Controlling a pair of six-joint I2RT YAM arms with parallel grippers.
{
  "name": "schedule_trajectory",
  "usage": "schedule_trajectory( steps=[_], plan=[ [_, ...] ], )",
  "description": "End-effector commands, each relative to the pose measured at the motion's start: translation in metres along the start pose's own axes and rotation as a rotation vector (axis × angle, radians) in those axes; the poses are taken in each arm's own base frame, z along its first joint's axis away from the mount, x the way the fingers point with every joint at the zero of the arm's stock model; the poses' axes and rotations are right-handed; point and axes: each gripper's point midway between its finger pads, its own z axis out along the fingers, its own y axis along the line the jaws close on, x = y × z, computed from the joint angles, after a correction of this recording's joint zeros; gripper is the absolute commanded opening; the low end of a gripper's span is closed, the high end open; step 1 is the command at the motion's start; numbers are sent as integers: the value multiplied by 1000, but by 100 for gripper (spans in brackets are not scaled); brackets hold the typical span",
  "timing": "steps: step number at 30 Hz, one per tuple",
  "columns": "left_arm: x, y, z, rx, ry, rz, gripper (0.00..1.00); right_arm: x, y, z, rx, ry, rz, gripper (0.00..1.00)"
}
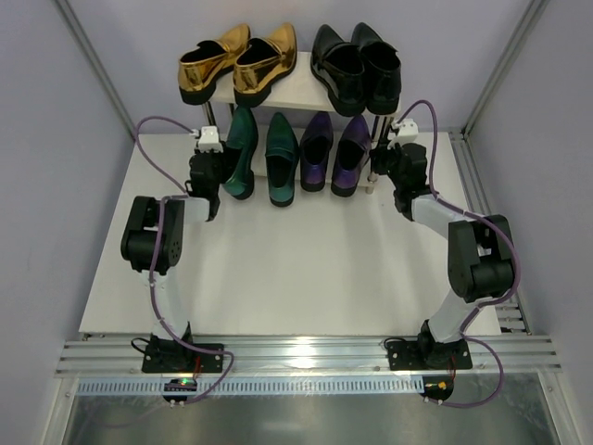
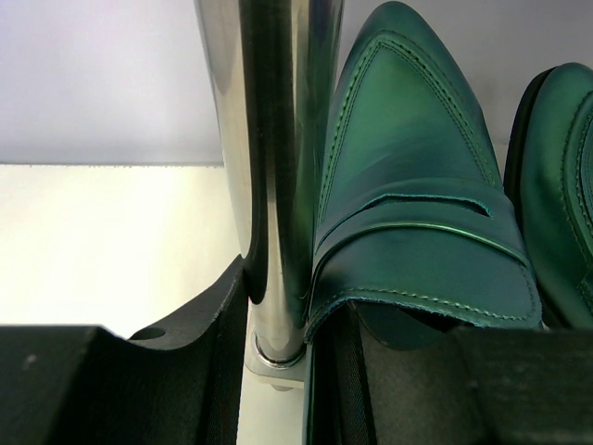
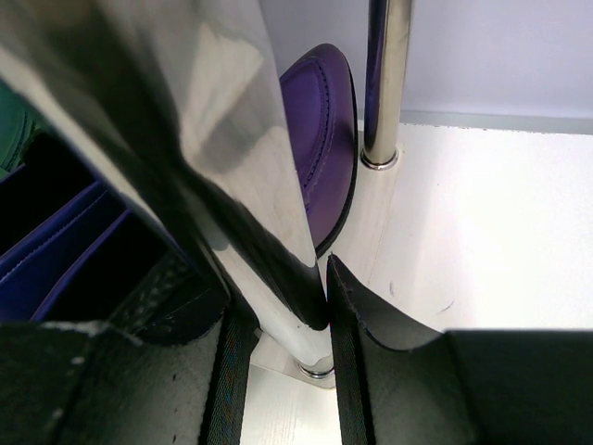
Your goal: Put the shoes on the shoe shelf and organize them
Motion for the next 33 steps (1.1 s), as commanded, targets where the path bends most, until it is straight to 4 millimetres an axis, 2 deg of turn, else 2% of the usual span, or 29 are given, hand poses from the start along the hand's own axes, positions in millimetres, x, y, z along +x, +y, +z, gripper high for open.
schedule_trajectory(
  steps=[1, 4, 8, 13, 14, 15, 16, 18, 19, 22, 23, 25, 26, 28, 29, 33],
  plan=[
    [16, -70, -23, 175, 66, -22, 0, -7, 8, -12, -24, -13, 71, 36],
    [22, -74, -33, 174, 85, -29, 0, -7, 7, -15, -23, -13, 78, 35],
    [20, -78, -45, 171, 93, -48, 0, -8, 9, -21, -30, -15, 90, 35],
    [16, -84, -74, 161, 107, -101, 0, -4, 12, -32, -40, -18, 117, 35],
    [16, -91, -81, 162, 110, -101, 0, -2, 12, -33, -42, -13, 124, 34],
    [25, -90, -91, 148, 129, -96, 0, 3, 13, -37, -47, -5, 138, 34],
    [17, -90, -96, 140, 111, -99, 0, 3, 15, -40, -57, -8, 139, 34],
    [19, -98, -108, 142, 121, -101, 0, 11, 16, -47, -60, 1, 151, 34],
    [20, -98, -115, 137, 124, -96, 0, 7, 17, -50, -67, -12, 150, 34],
    [23, -102, -127, 131, 141, -88, 0, 14, 18, -57, -68, -1, 151, 34],
    [17, -102, -130, 127, 132, -94, 0, 12, 19, -60, -73, -5, 151, 34],
    [18, -106, -136, 121, 164, -88, 0, 16, 19, -65, -74, 8, 153, 34],
    [10, -109, -139, 124, 159, -90, 0, 13, 20, -69, -80, 1, 154, 34],
    [10, -116, -149, 129, 194, -75, 0, 18, 20, -75, -75, 12, 169, 34],
    [1, -117, -152, 123, 179, -78, 0, 13, 21, -80, -83, -2, 171, 34],
    [-8, -125, -159, 131, 185, -82, 0, 21, 25, -91, -96, 15, 189, 34]
  ],
)
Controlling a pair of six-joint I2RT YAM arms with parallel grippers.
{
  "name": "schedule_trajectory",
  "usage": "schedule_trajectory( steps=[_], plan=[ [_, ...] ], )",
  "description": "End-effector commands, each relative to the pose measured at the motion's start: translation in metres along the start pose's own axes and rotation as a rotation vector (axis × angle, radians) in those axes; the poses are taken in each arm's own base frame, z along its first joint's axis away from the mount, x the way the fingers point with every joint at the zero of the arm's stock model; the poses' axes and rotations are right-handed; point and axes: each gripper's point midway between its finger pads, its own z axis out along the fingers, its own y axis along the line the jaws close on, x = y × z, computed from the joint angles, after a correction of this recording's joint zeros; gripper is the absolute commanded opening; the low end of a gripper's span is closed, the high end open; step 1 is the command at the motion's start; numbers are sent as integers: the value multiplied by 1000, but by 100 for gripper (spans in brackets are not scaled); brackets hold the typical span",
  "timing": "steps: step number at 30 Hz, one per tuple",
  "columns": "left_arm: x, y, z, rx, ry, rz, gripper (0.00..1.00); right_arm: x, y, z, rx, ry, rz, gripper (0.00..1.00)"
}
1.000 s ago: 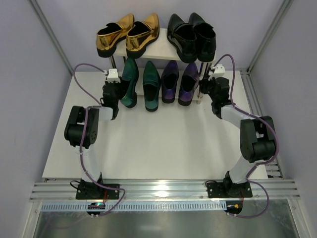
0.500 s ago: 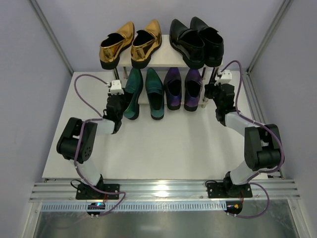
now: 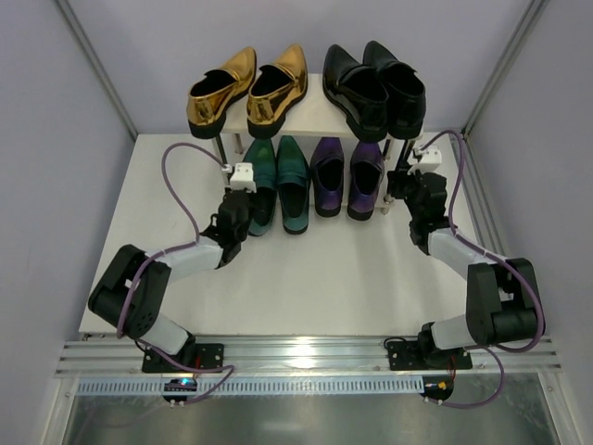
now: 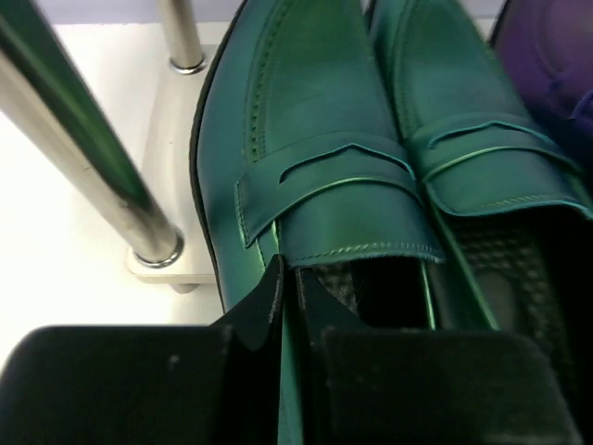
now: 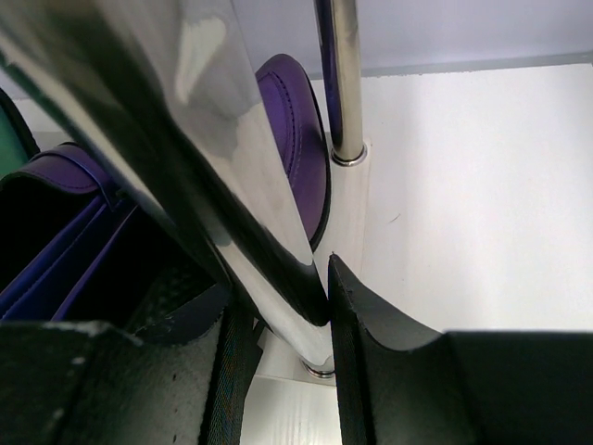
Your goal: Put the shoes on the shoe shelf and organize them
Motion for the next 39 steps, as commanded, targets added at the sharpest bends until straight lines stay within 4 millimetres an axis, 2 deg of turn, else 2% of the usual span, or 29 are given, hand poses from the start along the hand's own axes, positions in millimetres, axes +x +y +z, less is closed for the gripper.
schedule_trajectory(
  steps=[1, 9, 13, 15, 17, 18, 19, 21, 22, 24, 25, 28, 29, 30, 32, 33, 34, 36, 38, 39],
  plan=[
    [-15, -28, -12, 99, 2, -54, 0, 10, 50, -19, -190, 56, 132, 36],
    [-21, -27, 1, 63, -9, 3, 0, 15, 52, -16, -205, 78, 129, 41],
    [-32, -20, 0, 24, -36, 27, 0, 11, 57, -18, -227, 71, 125, 43],
    [-38, -14, -2, -7, -44, 26, 1, 9, 62, -19, -261, 75, 125, 48],
    [-48, -11, -4, -22, -47, 29, 8, 4, 68, -20, -292, 71, 124, 52],
    [-44, -9, -6, -27, -23, 44, 9, 2, 71, -22, -306, 70, 129, 55],
    [-54, -10, -8, -24, -35, 40, 12, -2, 74, -24, -322, 64, 133, 56],
    [-54, -10, -11, -22, -1, 40, 21, -7, 77, -29, -334, 54, 141, 58],
    [-59, -14, -12, -7, 1, 36, 31, -6, 77, -31, -336, 59, 140, 59],
    [-59, -14, -17, 2, 28, 26, 36, -12, 77, -37, -333, 51, 143, 62],
    [-60, -15, -18, 10, 31, 19, 43, -10, 75, -39, -325, 63, 144, 64],
    [-63, -14, -27, 12, 34, -20, 53, -18, 74, -53, -319, 38, 151, 68],
    [-66, -12, -32, 14, 24, -33, 57, -15, 72, -57, -309, 39, 153, 69],
    [-66, -12, -34, 18, 21, -42, 60, -22, 72, -64, -309, 14, 152, 70],
    [-67, -10, -40, 17, 16, -56, 76, -18, 69, -71, -297, 18, 156, 70],
    [-73, -8, -45, 17, 5, -72, 92, -24, 70, -78, -301, 3, 156, 70],
    [-72, -8, -49, 17, 13, -80, 99, -18, 69, -82, -296, 13, 159, 70],
    [-75, -6, -57, 31, -1, -93, 100, -21, 64, -90, -275, -10, 157, 71],
    [-76, -4, -61, 36, -20, -102, 100, -13, 57, -91, -240, -4, 153, 72],
    [-69, -1, -64, 29, -16, -100, 100, -7, 53, -89, -219, 16, 151, 72]
  ],
)
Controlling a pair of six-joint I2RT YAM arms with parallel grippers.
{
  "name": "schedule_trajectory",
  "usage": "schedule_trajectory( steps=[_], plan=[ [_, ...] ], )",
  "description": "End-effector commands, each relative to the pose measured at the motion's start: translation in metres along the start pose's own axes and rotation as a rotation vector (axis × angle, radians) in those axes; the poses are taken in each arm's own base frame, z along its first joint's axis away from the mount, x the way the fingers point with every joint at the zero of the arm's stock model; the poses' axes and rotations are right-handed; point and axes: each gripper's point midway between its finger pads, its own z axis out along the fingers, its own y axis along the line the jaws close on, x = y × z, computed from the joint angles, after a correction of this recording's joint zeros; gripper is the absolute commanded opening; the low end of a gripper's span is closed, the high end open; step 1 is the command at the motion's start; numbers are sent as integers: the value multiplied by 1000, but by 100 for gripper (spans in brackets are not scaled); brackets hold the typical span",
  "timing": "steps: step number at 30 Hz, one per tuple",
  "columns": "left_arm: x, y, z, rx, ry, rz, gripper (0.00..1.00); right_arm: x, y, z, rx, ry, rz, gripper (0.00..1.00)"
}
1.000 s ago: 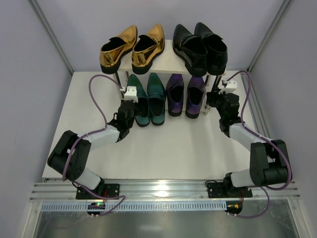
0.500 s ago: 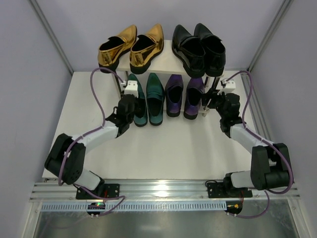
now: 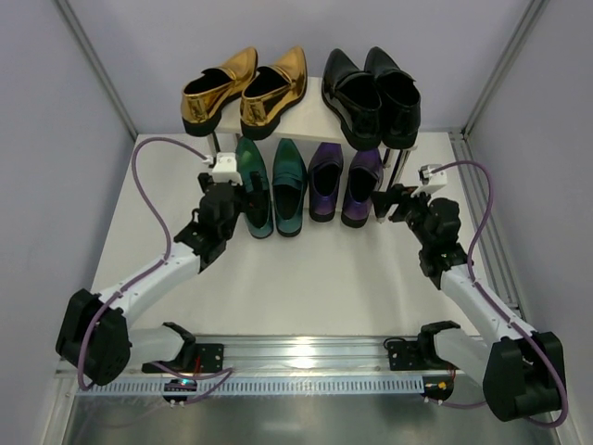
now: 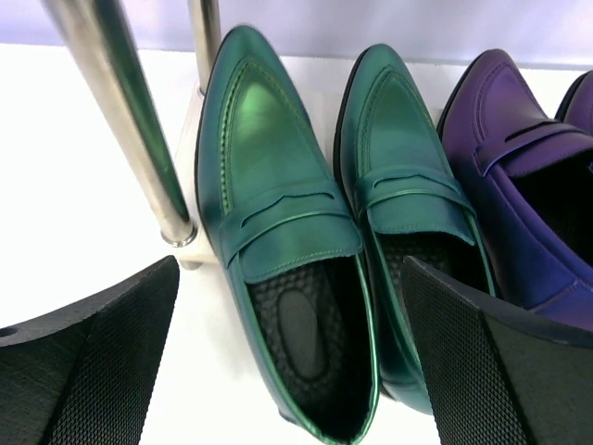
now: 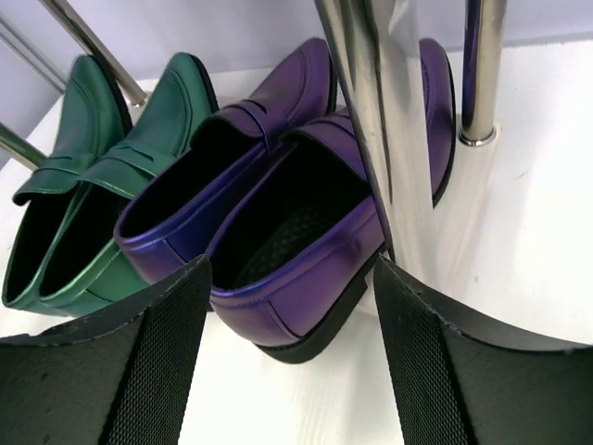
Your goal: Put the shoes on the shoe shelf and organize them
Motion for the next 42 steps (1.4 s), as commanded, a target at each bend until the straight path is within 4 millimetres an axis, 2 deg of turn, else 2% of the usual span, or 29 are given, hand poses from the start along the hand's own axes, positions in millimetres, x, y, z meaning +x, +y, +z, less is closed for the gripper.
schedule_trajectory(
  steps=[1, 7, 8, 10, 11, 14, 16, 17, 18, 23, 24, 25, 28, 29, 30, 31, 32, 33, 34, 35, 36, 37, 38, 39, 40, 42],
  plan=[
    [3, 2, -11, 11, -18, -34, 100, 6, -1, -1, 10, 19, 13, 73],
    [21, 17, -18, -30, -10, -19, 100, 17, 0, -11, 13, 41, 63, 72],
    [21, 18, -20, -31, -17, -27, 100, 13, 4, -15, 0, 25, 61, 72],
    [24, 21, -23, -35, -26, -41, 100, 21, 11, -24, -35, 46, 70, 72],
    [18, 21, -27, -25, -43, -53, 100, 15, 17, -31, -58, 27, 67, 72],
    [12, 21, -36, -20, -49, -88, 100, 24, 32, -46, -114, 51, 78, 72],
    [16, 17, -41, 4, -18, -127, 100, 24, 42, -60, -147, 47, 85, 72],
    [19, 9, -44, 51, -1, -156, 100, 19, 47, -68, -163, 23, 86, 72],
    [22, 2, -46, 68, 22, -233, 100, 23, 49, -71, -167, 33, 92, 72],
    [60, -36, -53, 181, 255, -457, 100, 35, 59, -82, -189, 49, 107, 72],
    [72, -38, -53, 178, 292, -483, 100, 38, 60, -82, -191, 57, 109, 72],
    [75, -39, -53, 175, 304, -528, 100, 40, 62, -82, -200, 62, 110, 73],
    [88, -23, -54, 118, 264, -583, 100, 46, 69, -84, -219, 73, 107, 72],
    [75, -22, -50, 143, 196, -622, 100, 47, 70, -85, -221, 76, 107, 72],
    [74, -18, -48, 149, 174, -635, 100, 50, 73, -86, -233, 80, 101, 72],
    [86, -15, -51, 161, 182, -646, 100, 52, 71, -86, -223, 79, 99, 72],
    [83, -16, -51, 195, 157, -680, 100, 54, 72, -86, -223, 82, 97, 72],
    [60, -10, -46, 240, 49, -741, 100, 56, 71, -87, -223, 88, 95, 73],
    [75, -7, -50, 264, 64, -799, 100, 58, 71, -87, -224, 92, 93, 72],
    [75, -1, -49, 269, 42, -836, 100, 60, 71, -88, -224, 98, 93, 72],
    [61, 11, -45, 277, -31, -866, 100, 61, 71, -88, -223, 101, 92, 72],
    [75, 9, -43, 302, 27, -874, 100, 60, 71, -89, -224, 97, 90, 72],
    [79, 12, -40, 297, 40, -908, 100, 61, 71, -89, -224, 98, 92, 72],
    [67, 17, -38, 322, -15, -924, 100, 62, 70, -90, -221, 100, 89, 72],
    [84, 20, -33, 307, 19, -936, 100, 62, 70, -90, -221, 101, 84, 72],
    [83, 20, -26, 338, 12, -968, 100, 64, 69, -91, -216, 106, 83, 72]
  ],
)
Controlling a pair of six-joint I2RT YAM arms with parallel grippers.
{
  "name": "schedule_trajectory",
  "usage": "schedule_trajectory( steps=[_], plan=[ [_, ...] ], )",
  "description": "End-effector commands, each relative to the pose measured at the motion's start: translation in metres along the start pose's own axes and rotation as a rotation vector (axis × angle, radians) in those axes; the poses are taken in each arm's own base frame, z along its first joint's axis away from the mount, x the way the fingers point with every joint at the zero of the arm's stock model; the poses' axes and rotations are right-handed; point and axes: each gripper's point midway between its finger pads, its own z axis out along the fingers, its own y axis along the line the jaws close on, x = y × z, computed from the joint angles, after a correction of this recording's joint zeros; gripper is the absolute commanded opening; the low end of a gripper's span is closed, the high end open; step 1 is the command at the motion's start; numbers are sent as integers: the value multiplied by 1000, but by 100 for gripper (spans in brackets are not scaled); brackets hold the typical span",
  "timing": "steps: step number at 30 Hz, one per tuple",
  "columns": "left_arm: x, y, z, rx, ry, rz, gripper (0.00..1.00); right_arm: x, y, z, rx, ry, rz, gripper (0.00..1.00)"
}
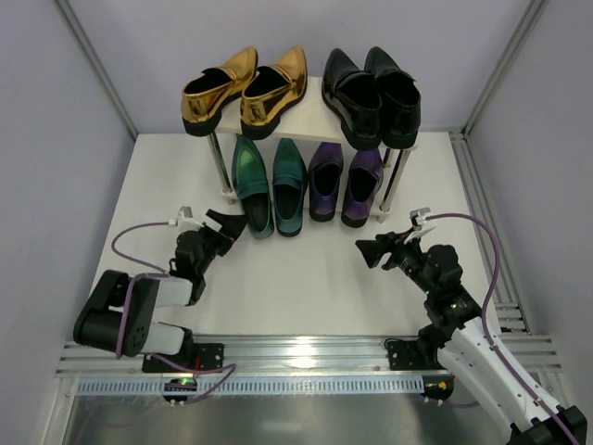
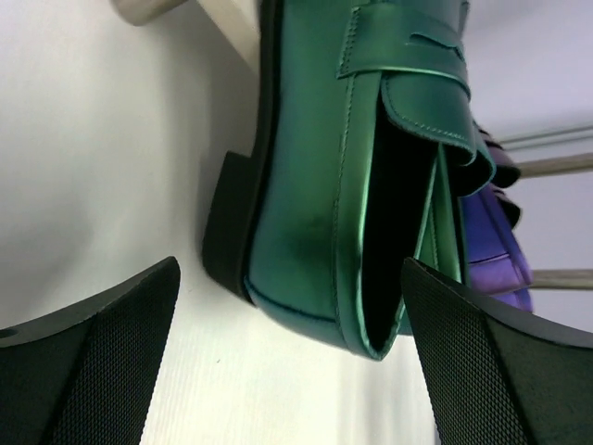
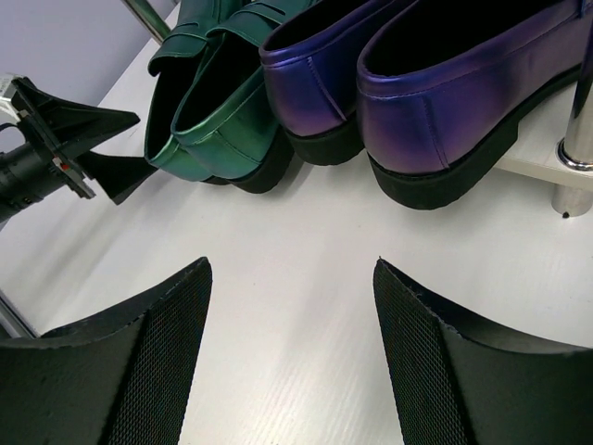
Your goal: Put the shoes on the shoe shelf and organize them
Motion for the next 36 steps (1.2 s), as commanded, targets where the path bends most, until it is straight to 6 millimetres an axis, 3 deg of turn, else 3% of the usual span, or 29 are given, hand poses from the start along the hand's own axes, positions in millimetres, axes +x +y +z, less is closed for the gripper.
schedule_trajectory(
  steps=[1, 2, 5, 6, 17, 22, 24, 29, 36],
  plan=[
    [-29, -63, 1, 329, -68, -70, 100, -3, 1, -1, 0, -18, -14, 72],
    [-18, -52, 12, 326, -16, -85, 100, -2, 0, -2, 1, -15, -15, 72],
    [-16, -47, 32, 379, 67, -174, 100, -1, 0, -2, 7, -7, -18, 72],
    [-11, -33, 45, 345, 71, -152, 100, -2, 0, -2, 7, -10, -20, 72],
    [-21, -11, 71, 313, 27, -35, 100, 4, -3, -1, 16, 12, -25, 72],
    [-25, -18, 73, 341, 15, 25, 98, 2, -2, -1, 12, 9, -31, 72],
    [-29, -27, 74, 370, 16, 31, 94, 2, -2, -1, 11, 7, -28, 72],
    [-34, -57, 73, 467, 50, 18, 71, 3, -2, -1, 11, 7, -22, 72],
    [-44, -79, 68, 524, 53, -16, 45, 3, -3, -2, 16, 2, -23, 72]
  ],
)
